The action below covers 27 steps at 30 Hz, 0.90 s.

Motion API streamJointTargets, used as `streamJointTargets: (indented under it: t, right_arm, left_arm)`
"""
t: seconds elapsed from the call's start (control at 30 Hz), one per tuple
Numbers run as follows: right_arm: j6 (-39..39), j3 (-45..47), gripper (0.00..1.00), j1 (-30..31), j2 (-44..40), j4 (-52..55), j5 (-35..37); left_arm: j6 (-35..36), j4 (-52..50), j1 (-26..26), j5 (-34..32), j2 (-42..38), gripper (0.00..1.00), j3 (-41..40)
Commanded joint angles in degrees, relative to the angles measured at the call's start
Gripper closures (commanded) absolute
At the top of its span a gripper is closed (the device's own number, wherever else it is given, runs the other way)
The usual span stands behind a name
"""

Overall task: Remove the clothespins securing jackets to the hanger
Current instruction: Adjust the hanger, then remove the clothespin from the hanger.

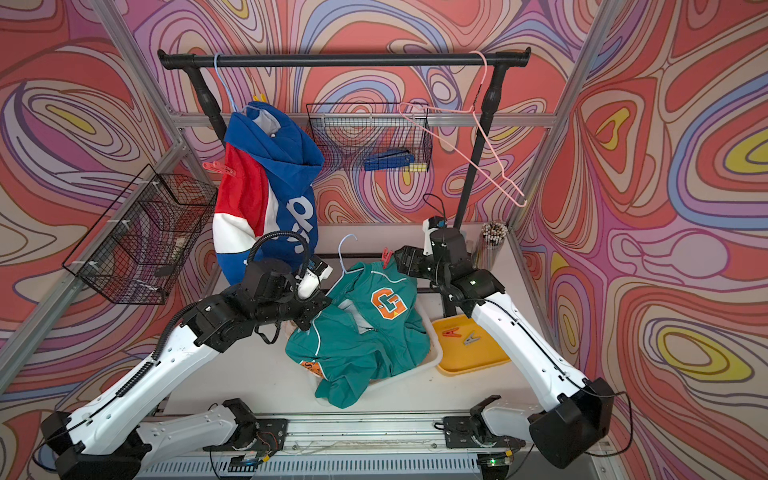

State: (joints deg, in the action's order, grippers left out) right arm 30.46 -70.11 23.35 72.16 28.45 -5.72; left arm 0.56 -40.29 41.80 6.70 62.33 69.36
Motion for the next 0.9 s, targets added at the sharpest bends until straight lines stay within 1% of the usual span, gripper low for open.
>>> streamJointTargets:
  t: [0.0,0.2,0.27,0.4,0.5,0.57,0.67,0.87]
  right_arm:
    - [4.17,1.71,0.2,-3.29,-2.58,2.39,-5.15]
    - [5.96,4.34,0.15,-7.68,-5.46,3.93,-7.12]
    - [6.73,5.43,0.15,-8.96,-6.04,4.12,-9.11]
    - [7.65,6.88,0.15,-9.47,-6.98,5.96,-10.1]
    - [9.34,8.97,0.17,-9.51,-7.87,6.62,-10.64]
    - [10.93,10.4,0.19,-9.56,-7.67,6.67,-12.2]
    - [13.67,12.62,0.21,-9.64,-7.69,5.81,-13.94]
    - [16.94,14.28,0.22,-9.71,-8.53,4.69,-14.87]
  left_arm:
    - [6.53,5.66,5.09,-7.89,0.02,1.0,-2.29]
    - [10.39,10.05,13.21,-20.18,3.65,1.0,-5.45]
    - [10.97,11.46,15.42,-22.75,4.5,1.0,-6.45]
    - [9.41,14.31,17.56,-24.4,5.19,1.0,-8.57]
    - [8.71,16.14,19.47,-25.4,5.65,1.0,-10.24]
    - [8.69,17.54,20.78,-25.71,6.28,1.0,-11.52]
    - [8.1,19.06,21.5,-24.83,7.6,1.0,-12.56]
    - [6.84,20.58,22.52,-22.68,9.19,1.0,-13.79]
